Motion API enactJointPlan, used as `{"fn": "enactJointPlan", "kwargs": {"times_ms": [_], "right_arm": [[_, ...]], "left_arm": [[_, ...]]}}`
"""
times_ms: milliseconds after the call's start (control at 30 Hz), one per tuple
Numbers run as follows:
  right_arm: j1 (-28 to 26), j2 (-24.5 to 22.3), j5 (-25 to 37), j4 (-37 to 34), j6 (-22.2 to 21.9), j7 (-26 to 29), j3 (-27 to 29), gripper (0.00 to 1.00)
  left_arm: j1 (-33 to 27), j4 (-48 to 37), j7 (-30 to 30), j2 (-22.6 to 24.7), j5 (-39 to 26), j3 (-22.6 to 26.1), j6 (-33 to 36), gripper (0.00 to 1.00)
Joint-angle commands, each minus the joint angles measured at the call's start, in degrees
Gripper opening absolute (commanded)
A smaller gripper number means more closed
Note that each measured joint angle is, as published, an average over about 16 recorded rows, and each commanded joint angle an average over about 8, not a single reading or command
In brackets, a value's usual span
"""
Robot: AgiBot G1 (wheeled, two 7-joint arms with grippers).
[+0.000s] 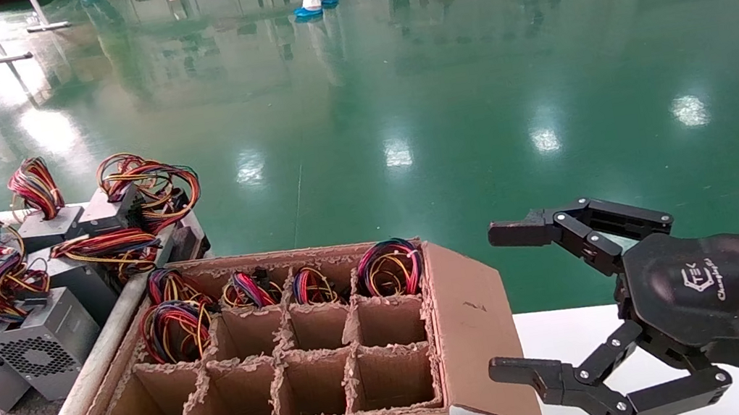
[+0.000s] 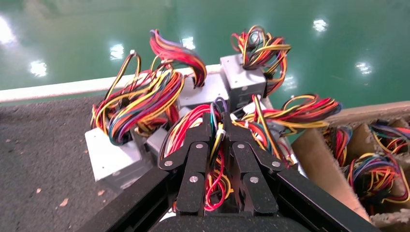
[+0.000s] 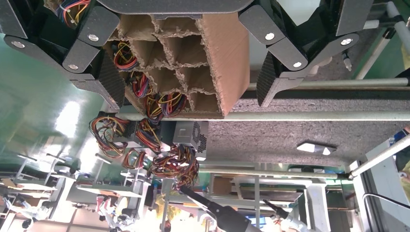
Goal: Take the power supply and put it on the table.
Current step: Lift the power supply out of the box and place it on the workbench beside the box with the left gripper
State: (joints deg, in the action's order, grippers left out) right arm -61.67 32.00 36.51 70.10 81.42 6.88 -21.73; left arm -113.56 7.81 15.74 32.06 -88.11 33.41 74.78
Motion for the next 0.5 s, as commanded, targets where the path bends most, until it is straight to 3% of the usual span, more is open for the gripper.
{"fn": "enactJointPlan", "kwargs": {"times_ms": [33,200,233,500], "right_arm": [[0.0,0.0,0.0,0.0,0.0,0.0,0.0,1.0],[0.0,0.0,0.0,0.0,0.0,0.0,0.0,1.0],[0.0,0.0,0.0,0.0,0.0,0.0,0.0,1.0],[0.01,-0.01,-0.02,-0.02,-0.01,0.0,0.0,1.0]], "left_arm": [[-0.15,0.01,0.12,0.34,0.07,-0.03,0.1,0.0],[-0.17,-0.01,0.43,0.72,-0.13,0.13,0.06,0.0],[-0.16,-0.01,0.47,0.75,-0.17,0.15,0.02,0.04],[-0.04,0.27,0.31,0.96,-0.3,0.32,-0.02,0.97]]}}
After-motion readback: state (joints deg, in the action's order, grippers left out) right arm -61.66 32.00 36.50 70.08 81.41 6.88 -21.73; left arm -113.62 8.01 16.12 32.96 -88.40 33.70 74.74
